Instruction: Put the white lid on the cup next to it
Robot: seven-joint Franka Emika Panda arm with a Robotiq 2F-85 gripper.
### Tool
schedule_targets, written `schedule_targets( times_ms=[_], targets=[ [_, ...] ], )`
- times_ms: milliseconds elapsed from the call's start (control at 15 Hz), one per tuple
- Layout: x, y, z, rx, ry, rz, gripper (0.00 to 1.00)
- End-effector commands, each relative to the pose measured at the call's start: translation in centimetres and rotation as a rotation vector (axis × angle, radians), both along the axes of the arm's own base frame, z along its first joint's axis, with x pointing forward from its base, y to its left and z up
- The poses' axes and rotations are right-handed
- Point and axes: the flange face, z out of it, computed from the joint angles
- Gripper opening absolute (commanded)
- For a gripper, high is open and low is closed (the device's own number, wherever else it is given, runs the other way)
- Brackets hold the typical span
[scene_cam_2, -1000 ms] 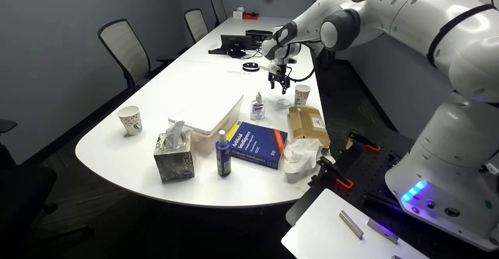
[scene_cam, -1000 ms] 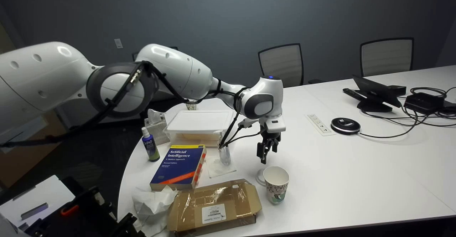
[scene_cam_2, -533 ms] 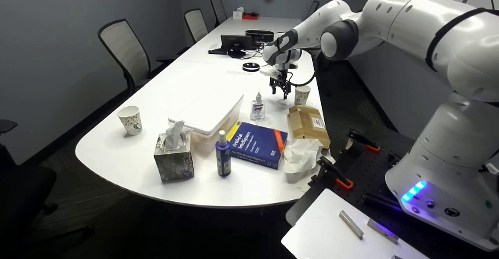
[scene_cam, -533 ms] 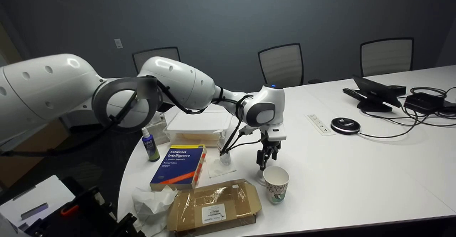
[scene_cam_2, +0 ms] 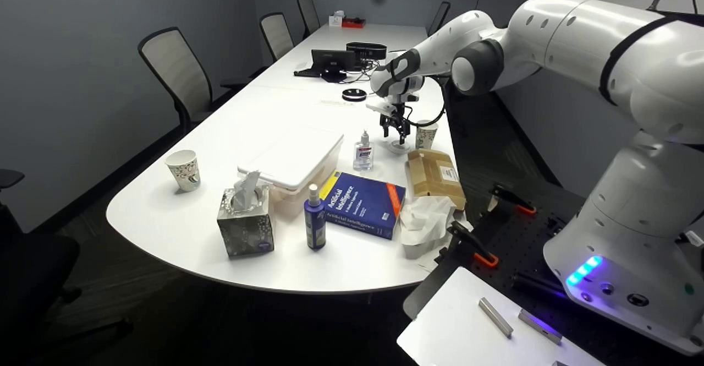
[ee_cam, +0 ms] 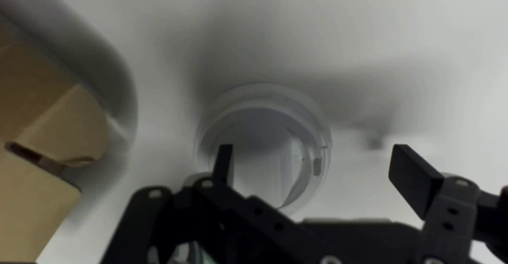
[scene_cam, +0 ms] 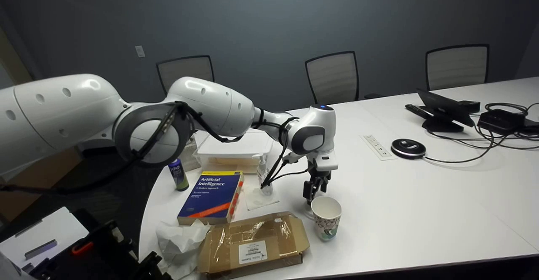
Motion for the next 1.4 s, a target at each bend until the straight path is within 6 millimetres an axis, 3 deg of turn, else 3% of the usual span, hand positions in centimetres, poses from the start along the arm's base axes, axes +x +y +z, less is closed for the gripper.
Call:
schedule_targets(
  times_ms=[0,733,1333],
  targets=[
    [0.5,0.1,0.9,-0.016,0.006,-0.013,1.0],
    [0.9,0.8,0.7,-0.014,-0.02,0.028,1.0],
    [0.2,0.2,0.1,-0.007,0.003,0.009,1.0]
  ],
)
